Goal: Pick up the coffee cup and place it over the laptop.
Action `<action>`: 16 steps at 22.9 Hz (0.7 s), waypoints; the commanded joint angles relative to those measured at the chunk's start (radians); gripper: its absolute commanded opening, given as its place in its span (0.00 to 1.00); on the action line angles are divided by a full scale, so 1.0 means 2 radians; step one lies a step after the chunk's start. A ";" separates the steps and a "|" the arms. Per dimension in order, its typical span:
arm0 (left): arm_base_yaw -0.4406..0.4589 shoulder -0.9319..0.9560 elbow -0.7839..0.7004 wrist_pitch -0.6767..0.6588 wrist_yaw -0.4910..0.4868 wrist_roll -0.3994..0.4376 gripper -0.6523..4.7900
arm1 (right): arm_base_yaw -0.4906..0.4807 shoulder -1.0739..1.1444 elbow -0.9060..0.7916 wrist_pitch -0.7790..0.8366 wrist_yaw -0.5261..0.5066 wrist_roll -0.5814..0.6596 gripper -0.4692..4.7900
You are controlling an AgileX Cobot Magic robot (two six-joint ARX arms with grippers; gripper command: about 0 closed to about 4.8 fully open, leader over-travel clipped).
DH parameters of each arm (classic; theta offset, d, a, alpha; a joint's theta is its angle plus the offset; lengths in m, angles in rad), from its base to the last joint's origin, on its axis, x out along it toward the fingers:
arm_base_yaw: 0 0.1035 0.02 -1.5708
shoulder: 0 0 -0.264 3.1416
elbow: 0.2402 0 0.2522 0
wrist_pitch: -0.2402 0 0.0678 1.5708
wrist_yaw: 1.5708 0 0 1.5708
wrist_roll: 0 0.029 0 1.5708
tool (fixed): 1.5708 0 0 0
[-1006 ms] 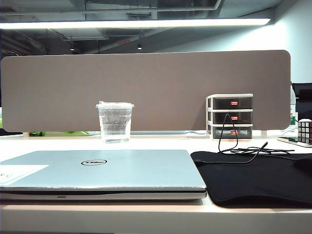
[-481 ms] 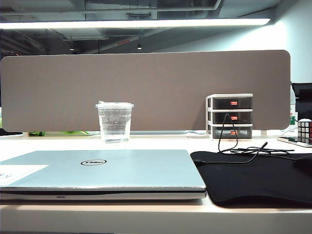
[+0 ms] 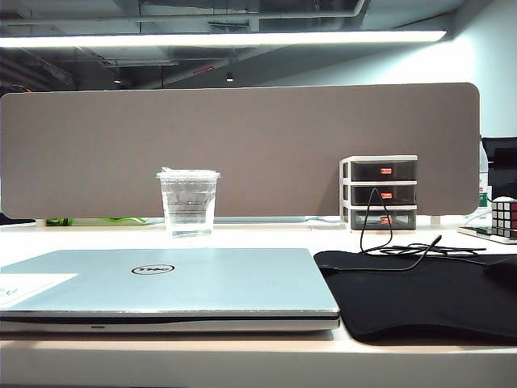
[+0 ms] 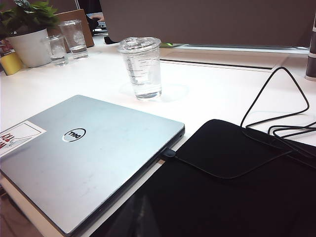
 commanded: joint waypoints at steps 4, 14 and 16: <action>-0.001 0.145 0.043 0.060 0.021 0.079 0.65 | 0.000 -0.001 -0.003 0.007 -0.002 0.000 0.08; 0.056 0.416 0.064 0.262 0.136 0.093 0.82 | 0.001 -0.001 -0.003 0.001 -0.002 0.000 0.08; 0.100 0.458 0.073 0.300 0.186 0.087 0.82 | 0.001 -0.001 -0.003 -0.001 -0.002 0.000 0.08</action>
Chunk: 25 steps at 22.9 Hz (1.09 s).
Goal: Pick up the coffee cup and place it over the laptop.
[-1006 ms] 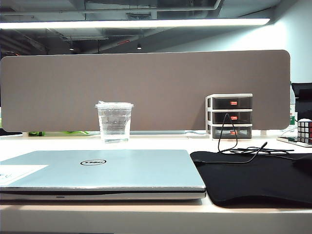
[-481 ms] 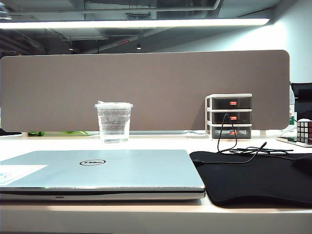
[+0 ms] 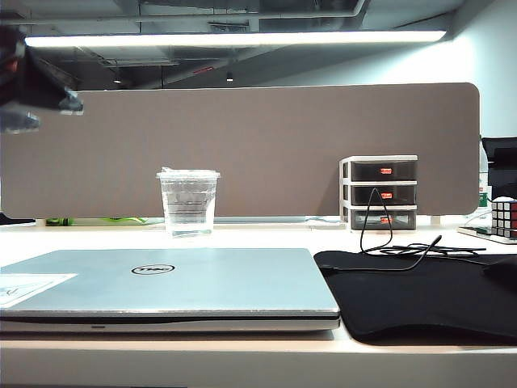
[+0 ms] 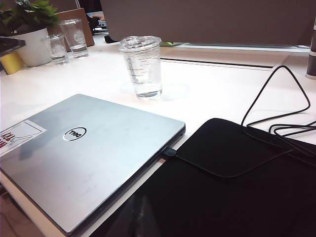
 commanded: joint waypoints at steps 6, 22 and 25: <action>0.137 0.130 0.068 0.120 0.160 -0.036 0.82 | 0.001 -0.001 -0.003 0.002 -0.001 0.000 0.08; 0.133 0.373 0.232 0.130 0.302 0.144 0.98 | 0.002 -0.001 -0.003 0.002 -0.001 0.000 0.08; 0.130 0.388 0.232 0.129 0.271 0.146 0.98 | 0.003 -0.001 -0.003 0.002 -0.002 0.000 0.08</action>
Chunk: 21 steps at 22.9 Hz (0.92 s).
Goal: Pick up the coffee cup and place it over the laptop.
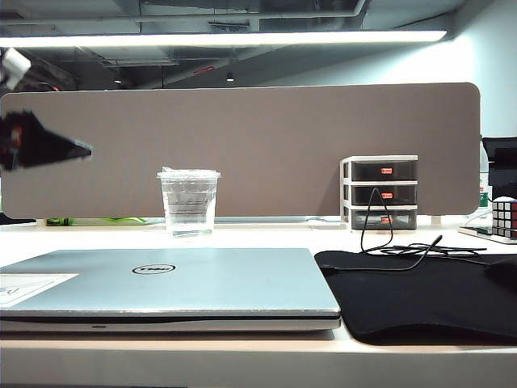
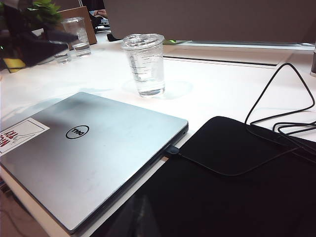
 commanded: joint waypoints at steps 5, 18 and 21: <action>-0.011 0.006 0.001 0.010 -0.057 0.019 0.96 | 0.000 -0.001 -0.003 0.005 -0.002 0.000 0.08; -0.023 0.109 0.094 0.033 0.036 0.002 1.00 | 0.000 -0.001 -0.003 0.003 -0.002 0.000 0.08; -0.036 0.138 0.125 0.016 0.046 0.002 1.00 | 0.000 -0.001 -0.003 0.001 -0.002 0.000 0.08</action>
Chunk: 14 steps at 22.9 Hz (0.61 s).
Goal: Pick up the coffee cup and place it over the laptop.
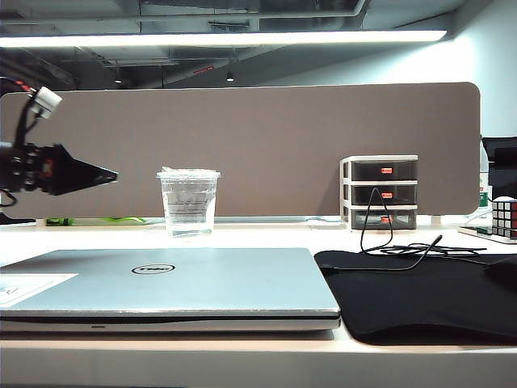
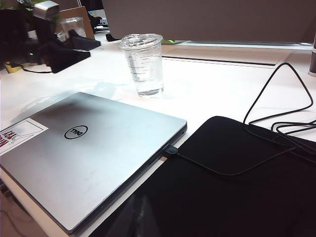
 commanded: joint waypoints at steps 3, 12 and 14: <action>-0.037 0.047 0.059 -0.024 0.006 -0.001 1.00 | 0.000 -0.001 -0.003 0.001 -0.002 0.000 0.08; -0.069 0.103 0.101 -0.025 -0.014 -0.002 1.00 | 0.000 -0.001 -0.003 -0.009 -0.002 0.000 0.08; -0.069 0.110 0.106 -0.025 -0.014 -0.002 1.00 | 0.000 -0.001 -0.003 -0.012 -0.002 0.000 0.08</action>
